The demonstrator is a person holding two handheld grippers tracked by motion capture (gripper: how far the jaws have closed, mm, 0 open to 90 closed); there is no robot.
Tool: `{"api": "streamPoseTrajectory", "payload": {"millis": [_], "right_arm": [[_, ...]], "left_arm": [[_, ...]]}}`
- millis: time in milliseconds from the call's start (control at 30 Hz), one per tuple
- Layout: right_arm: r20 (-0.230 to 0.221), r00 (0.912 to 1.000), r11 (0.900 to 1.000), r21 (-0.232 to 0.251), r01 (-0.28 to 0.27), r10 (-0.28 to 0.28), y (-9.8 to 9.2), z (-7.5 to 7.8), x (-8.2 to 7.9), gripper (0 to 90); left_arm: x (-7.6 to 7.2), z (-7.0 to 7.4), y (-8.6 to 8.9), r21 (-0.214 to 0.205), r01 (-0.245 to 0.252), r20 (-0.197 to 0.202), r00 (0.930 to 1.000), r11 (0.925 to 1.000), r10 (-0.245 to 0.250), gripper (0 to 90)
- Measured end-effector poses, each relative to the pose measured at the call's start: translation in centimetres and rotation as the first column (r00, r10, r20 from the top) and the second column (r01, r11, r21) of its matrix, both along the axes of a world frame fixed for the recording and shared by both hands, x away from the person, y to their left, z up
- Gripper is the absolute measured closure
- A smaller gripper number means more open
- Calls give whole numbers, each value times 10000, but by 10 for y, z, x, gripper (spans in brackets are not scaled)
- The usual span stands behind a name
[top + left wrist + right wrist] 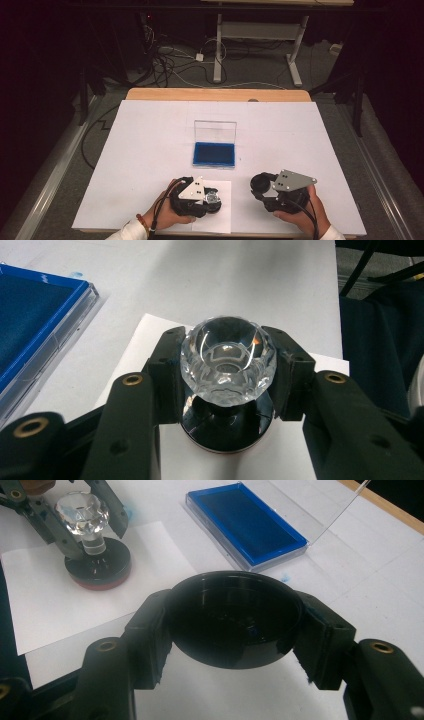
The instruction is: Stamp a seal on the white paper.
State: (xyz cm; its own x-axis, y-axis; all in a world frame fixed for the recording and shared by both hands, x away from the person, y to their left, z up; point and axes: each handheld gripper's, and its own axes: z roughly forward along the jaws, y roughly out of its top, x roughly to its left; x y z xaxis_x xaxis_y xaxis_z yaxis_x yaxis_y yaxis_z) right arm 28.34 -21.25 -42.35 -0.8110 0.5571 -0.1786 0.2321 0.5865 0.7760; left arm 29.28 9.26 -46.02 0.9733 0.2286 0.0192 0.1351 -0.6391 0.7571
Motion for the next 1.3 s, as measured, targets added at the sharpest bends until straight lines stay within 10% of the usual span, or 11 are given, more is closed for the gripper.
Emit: {"api": "streamPoseTrajectory", "payload": {"millis": [1300], "right_arm": [[115, 9999, 10000, -5, -98, 98, 1, 1, -2, 386]], "left_arm": [[-2, 2, -2, 102, -178, 73, 9998, 9998, 177, 542]]}}
